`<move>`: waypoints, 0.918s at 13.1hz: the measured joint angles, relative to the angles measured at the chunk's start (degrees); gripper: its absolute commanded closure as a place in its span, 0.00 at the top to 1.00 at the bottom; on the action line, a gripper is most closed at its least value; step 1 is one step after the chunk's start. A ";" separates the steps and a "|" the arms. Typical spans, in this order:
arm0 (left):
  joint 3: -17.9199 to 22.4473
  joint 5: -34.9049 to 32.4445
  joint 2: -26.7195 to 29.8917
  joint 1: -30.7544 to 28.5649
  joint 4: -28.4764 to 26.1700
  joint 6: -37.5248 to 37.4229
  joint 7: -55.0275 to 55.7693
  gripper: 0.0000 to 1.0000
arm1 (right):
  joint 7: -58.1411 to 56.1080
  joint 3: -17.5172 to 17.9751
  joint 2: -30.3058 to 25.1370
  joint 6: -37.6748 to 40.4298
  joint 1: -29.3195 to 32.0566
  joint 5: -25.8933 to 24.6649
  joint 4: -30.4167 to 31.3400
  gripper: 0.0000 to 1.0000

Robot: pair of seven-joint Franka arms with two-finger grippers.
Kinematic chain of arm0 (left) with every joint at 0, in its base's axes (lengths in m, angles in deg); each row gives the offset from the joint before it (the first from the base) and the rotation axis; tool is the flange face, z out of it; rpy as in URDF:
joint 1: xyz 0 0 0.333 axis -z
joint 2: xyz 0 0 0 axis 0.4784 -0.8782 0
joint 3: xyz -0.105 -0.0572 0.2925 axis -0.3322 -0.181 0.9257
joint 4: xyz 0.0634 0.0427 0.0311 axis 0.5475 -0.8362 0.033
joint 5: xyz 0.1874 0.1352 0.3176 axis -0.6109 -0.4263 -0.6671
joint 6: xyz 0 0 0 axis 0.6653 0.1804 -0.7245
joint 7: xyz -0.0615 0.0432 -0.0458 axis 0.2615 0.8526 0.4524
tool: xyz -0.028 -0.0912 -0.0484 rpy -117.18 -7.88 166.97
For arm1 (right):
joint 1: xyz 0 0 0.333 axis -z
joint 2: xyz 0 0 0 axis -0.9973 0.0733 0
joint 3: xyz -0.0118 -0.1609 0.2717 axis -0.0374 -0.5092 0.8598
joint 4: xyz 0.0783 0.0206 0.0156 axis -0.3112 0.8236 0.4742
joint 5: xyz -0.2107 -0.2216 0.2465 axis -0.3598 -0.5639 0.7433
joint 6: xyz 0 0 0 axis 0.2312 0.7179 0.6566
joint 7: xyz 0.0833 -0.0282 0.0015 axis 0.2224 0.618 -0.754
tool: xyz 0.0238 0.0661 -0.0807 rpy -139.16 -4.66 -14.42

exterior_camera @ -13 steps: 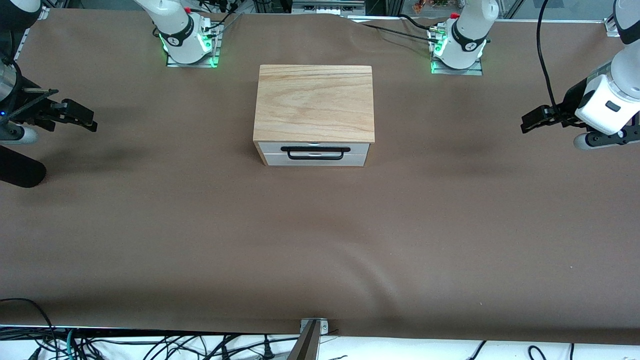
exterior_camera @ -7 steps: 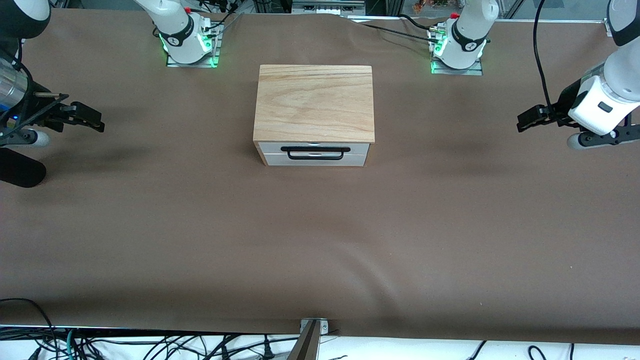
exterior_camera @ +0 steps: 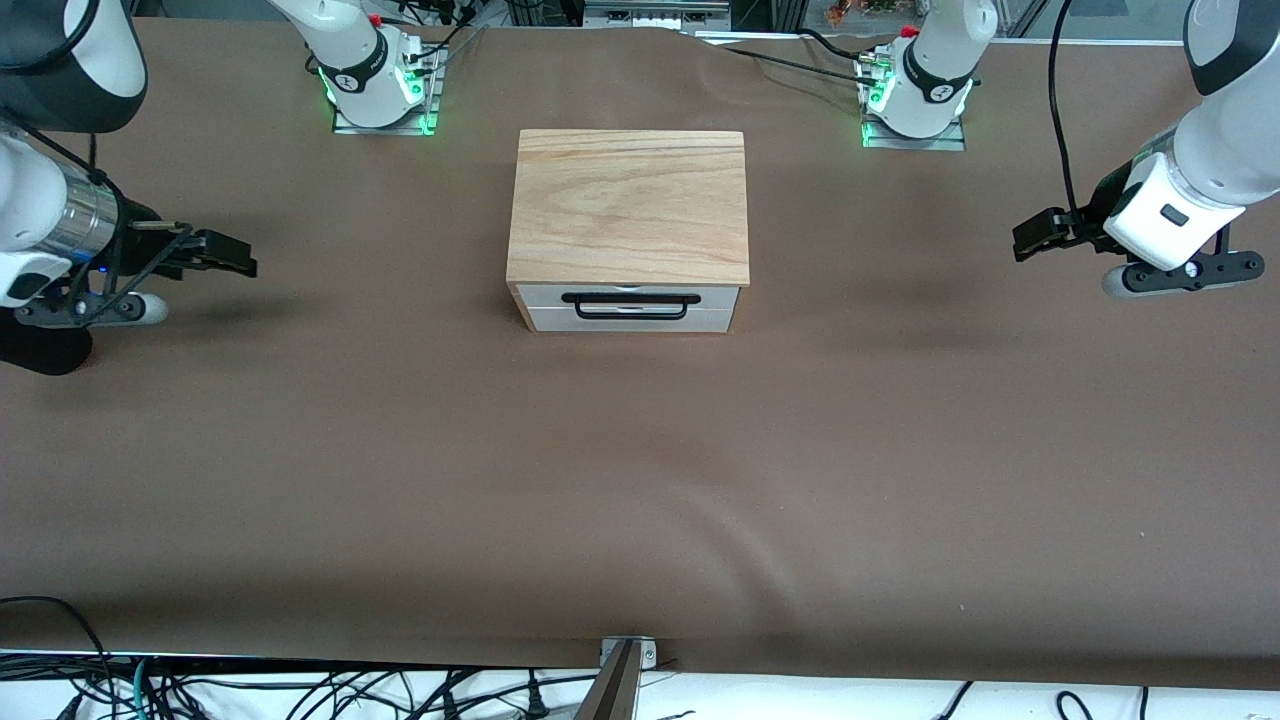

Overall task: Pull top drawer with both arms simultaneously
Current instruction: 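Move the left gripper and the right gripper toward the drawer handle ends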

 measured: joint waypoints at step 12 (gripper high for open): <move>-5.04 14.41 -7.04 0.26 -14.55 31.70 -0.15 1.00 | -16.40 2.49 18.67 -0.74 0.87 47.86 0.86 1.00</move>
